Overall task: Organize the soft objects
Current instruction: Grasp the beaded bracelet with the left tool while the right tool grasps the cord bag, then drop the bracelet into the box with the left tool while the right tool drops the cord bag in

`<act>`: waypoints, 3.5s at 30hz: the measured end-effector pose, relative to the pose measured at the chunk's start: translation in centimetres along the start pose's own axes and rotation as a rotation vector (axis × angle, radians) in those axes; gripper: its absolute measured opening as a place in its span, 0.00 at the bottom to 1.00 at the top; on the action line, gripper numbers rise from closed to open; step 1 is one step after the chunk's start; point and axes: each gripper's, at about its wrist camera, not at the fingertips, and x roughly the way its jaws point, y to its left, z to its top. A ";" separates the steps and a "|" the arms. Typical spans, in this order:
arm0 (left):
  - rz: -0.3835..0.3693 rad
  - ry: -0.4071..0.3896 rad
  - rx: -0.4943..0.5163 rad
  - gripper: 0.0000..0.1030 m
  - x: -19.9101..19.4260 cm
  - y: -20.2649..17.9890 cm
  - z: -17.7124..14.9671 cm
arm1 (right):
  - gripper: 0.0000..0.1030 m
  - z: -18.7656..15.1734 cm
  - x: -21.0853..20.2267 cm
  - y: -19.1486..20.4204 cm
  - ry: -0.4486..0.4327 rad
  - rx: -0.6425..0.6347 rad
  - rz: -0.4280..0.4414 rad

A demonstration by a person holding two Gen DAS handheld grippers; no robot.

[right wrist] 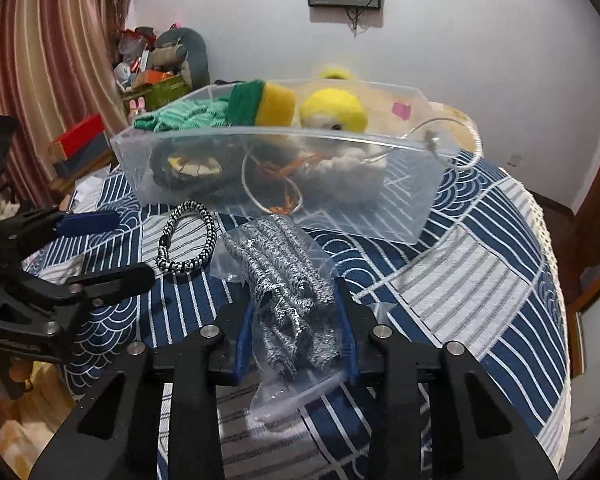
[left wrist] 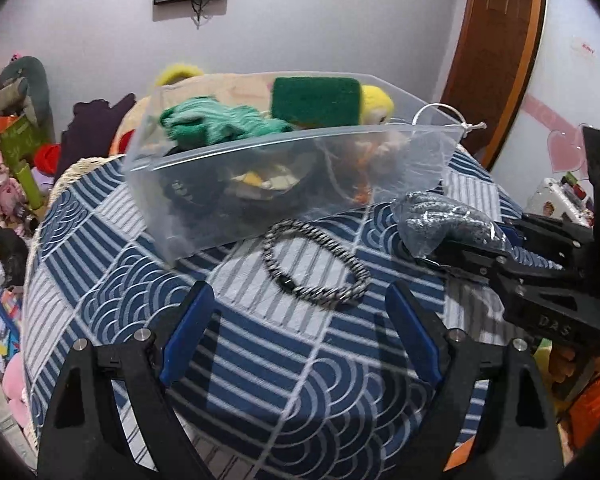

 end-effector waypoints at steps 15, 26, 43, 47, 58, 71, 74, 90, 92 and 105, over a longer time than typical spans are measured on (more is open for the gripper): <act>-0.008 0.049 -0.006 0.49 3.5 -0.2 1.9 | 0.30 -0.2 -3.4 -1.6 -0.101 0.064 -0.011; 0.022 -0.026 0.048 0.12 1.2 -0.8 0.1 | 0.30 -0.1 -3.9 -1.0 -0.117 0.061 -0.009; 0.031 -0.246 0.031 0.12 -6.7 -0.2 2.0 | 0.30 3.7 -6.6 -0.5 -0.248 0.049 -0.043; 0.040 -0.290 0.012 0.12 -7.3 0.5 3.5 | 0.30 5.1 -7.0 -0.3 -0.296 0.045 -0.061; 0.068 -0.326 -0.012 0.12 -5.4 1.7 7.1 | 0.30 8.1 -5.7 -0.7 -0.356 0.064 -0.123; 0.039 -0.196 -0.021 0.12 0.1 2.5 8.1 | 0.30 8.5 0.2 -2.7 -0.205 0.165 -0.117; 0.041 -0.175 -0.008 0.12 0.7 2.3 7.9 | 0.30 8.0 0.7 -2.7 -0.179 0.154 -0.128; 0.055 -0.176 -0.003 0.53 -1.2 2.5 6.8 | 0.54 6.8 -0.6 -1.9 -0.172 0.076 -0.155; 0.058 -0.188 -0.004 0.55 -1.8 2.5 6.7 | 0.56 6.8 -1.2 -1.8 -0.183 0.070 -0.157; 0.072 -0.330 -0.007 0.58 -8.6 1.6 6.0 | 0.65 7.0 -6.7 -0.6 -0.315 0.041 -0.131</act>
